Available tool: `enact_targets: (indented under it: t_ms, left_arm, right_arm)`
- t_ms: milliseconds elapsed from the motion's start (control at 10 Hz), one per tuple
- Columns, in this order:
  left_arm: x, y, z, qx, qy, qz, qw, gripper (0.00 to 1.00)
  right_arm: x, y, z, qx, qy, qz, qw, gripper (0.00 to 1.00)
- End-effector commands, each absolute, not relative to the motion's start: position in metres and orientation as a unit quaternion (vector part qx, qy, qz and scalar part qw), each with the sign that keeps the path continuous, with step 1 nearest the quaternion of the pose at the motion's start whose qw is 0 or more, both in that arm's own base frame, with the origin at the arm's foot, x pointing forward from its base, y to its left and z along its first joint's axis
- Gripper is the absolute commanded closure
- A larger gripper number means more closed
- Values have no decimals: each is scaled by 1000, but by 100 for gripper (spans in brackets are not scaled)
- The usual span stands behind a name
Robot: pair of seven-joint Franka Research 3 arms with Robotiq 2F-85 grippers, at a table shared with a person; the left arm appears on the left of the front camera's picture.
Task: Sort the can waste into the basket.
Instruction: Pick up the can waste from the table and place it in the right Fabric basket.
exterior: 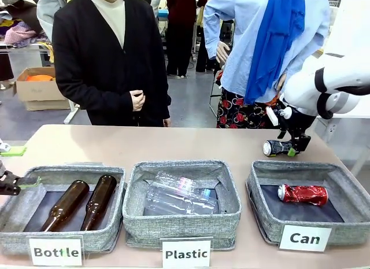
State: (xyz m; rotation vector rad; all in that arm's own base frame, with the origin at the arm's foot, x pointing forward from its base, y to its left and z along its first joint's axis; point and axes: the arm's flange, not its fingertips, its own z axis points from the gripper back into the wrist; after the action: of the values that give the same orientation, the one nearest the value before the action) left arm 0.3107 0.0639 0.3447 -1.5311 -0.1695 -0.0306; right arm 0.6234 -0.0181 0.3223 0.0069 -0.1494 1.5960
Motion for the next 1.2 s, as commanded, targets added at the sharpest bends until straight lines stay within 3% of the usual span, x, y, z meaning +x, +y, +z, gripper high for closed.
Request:
enact_targets:
  t_ms: [0,800,900,1000,1100]
  left_arm:
    - [310,63,347,-692,-77,-8,718,0]
    - [310,63,347,-692,-77,-8,718,0]
    - [310,63,347,-692,-77,-8,718,0]
    - [310,63,347,-692,-77,-8,718,0]
    - [310,63,347,-692,-77,-8,718,0]
  right_arm:
    - [645,-13,319,7,-54,714,698,0]
    - [650,-12,297,23,-11,701,713,0]
    - [651,-12,298,29,-2,700,714,12]
    - [651,-12,298,30,-2,699,715,59]
    - [651,-11,298,29,-2,699,714,71]
